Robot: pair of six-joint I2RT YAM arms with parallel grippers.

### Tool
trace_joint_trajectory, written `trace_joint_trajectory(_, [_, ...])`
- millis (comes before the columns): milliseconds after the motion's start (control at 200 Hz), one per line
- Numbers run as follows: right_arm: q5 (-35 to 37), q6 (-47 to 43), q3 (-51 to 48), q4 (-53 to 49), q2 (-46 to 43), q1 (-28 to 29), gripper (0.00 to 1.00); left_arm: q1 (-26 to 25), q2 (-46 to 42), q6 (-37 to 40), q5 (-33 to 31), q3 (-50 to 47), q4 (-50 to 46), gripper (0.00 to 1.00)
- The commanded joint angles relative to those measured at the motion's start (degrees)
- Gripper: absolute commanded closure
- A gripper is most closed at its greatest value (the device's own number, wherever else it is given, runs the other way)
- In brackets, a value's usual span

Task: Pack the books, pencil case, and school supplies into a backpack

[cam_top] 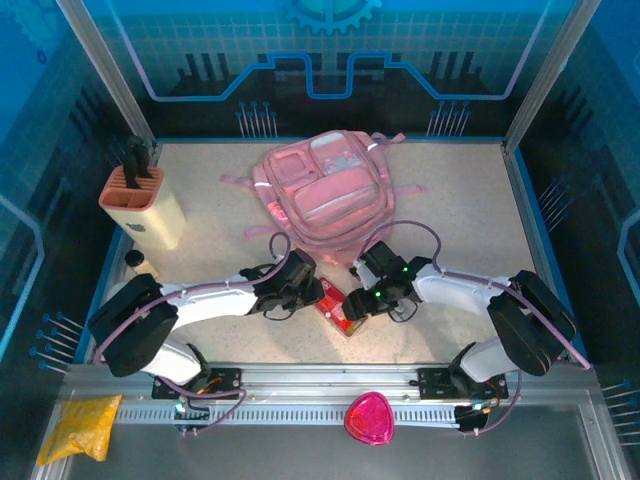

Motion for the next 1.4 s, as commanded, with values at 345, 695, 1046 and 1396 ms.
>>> trace_joint_trajectory(345, [1.1, 0.2, -1.6, -1.3, -1.6, -1.2, 0.26, 0.0, 8.2, -1.9, 0.8, 0.6, 1.0, 0.89])
trace_joint_trajectory(695, [-3.2, 1.0, -2.2, -0.6, -1.8, -1.0, 0.26, 0.5, 7.3, -3.7, 0.0, -3.0, 4.2, 0.93])
trace_joint_trajectory(1046, [-7.9, 2.2, -2.5, 2.7, -3.5, -1.0, 0.52, 0.4, 6.9, -3.9, -1.1, -4.3, 4.4, 0.94])
trace_joint_trajectory(1396, [-11.3, 2.6, -4.4, 8.8, 2.4, -1.0, 0.57, -0.7, 8.5, -5.6, -0.5, -4.8, 6.7, 0.95])
